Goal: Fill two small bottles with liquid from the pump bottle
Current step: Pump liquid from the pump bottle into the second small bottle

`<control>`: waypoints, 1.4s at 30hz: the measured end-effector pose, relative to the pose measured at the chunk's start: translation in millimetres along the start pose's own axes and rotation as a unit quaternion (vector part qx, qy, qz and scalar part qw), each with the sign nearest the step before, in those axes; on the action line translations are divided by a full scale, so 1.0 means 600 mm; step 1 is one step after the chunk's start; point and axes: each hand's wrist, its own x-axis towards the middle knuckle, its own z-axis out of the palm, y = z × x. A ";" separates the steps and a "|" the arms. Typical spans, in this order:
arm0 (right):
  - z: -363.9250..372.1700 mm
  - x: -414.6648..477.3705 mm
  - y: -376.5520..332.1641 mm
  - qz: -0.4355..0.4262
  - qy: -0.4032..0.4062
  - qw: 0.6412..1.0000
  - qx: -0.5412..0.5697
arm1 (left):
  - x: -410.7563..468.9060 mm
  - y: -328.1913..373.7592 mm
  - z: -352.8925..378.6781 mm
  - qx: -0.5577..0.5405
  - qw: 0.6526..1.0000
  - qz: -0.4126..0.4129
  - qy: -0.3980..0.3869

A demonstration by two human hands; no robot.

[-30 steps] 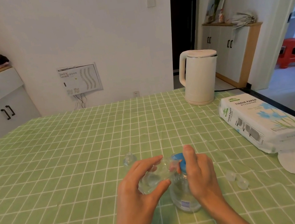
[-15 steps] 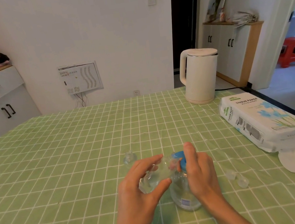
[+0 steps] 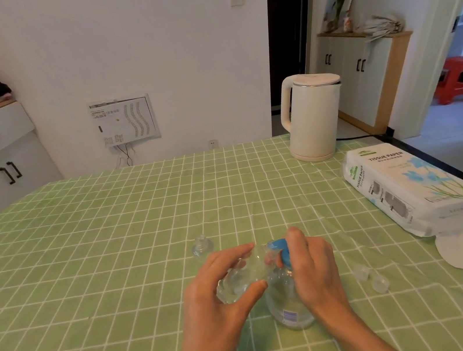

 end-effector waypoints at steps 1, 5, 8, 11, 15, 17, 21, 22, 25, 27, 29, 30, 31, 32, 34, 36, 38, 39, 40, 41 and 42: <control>0.000 0.000 0.003 0.010 -0.001 1.000 0.005 | 0.000 0.000 0.000 -0.002 1.000 0.000 0.001; 0.003 0.000 0.009 0.030 0.000 0.999 0.023 | 0.002 0.003 0.000 -0.007 1.000 -0.001 0.001; 0.005 0.002 0.012 0.025 0.006 0.999 0.022 | 0.002 0.004 0.001 -0.008 1.000 0.000 0.001; 0.004 0.001 0.010 0.026 0.006 0.999 0.019 | 0.002 0.004 0.000 -0.009 1.000 0.000 0.001; 0.002 0.002 0.005 0.021 -0.004 0.999 0.024 | 0.003 0.004 -0.001 -0.005 1.000 0.002 0.002; 0.001 0.004 0.003 0.005 -0.006 1.000 0.011 | 0.003 0.002 -0.001 -0.001 1.000 0.001 0.001; 0.000 0.001 0.002 0.003 -0.004 1.000 0.003 | 0.000 0.000 0.001 -0.003 1.000 0.000 0.000; 0.001 0.000 0.004 0.011 -0.006 1.000 0.010 | 0.000 0.000 0.001 -0.005 1.000 0.001 0.000; 0.002 0.001 0.008 0.029 -0.006 0.999 0.023 | 0.002 0.002 0.001 -0.008 1.000 0.003 0.004; 0.004 0.001 0.011 0.028 -0.001 0.999 0.021 | 0.002 0.002 0.001 -0.010 1.000 0.004 0.003; 0.004 0.001 0.011 0.028 0.003 0.999 0.022 | 0.002 0.003 0.001 -0.012 1.000 0.004 0.002; 0.004 0.000 0.010 0.029 0.002 0.999 0.022 | 0.002 0.002 0.001 -0.012 1.000 0.005 0.002; 0.003 0.000 0.008 0.029 -0.001 0.999 0.021 | 0.002 0.002 0.000 -0.011 1.000 0.005 0.002; 0.003 0.000 0.008 0.029 -0.004 0.999 0.020 | 0.001 0.002 0.000 -0.010 1.000 0.005 0.002; 0.002 0.001 0.006 0.023 -0.008 0.999 0.021 | 0.001 0.001 0.000 -0.009 1.000 0.005 0.002; 0.002 0.002 0.004 0.015 -0.007 1.000 0.023 | 0.000 0.000 0.000 -0.006 1.000 0.006 0.002; 0.001 0.002 0.000 0.001 -0.004 1.000 0.017 | 0.000 -0.001 0.001 -0.003 1.000 0.005 0.001; 0.000 0.002 -0.002 -0.008 0.000 1.000 0.013 | 0.000 -0.002 0.001 -0.002 1.000 0.005 0.000; -0.001 0.001 -0.003 -0.016 0.006 1.000 0.010 | 0.000 -0.004 0.001 -0.002 1.000 0.005 -0.001; -0.001 0.001 -0.004 -0.020 0.009 1.000 0.009 | 0.000 -0.005 0.001 -0.003 1.000 0.005 -0.002; -0.002 0.001 -0.004 -0.018 0.006 1.000 0.011 | 0.000 -0.006 0.001 -0.004 1.000 0.007 -0.002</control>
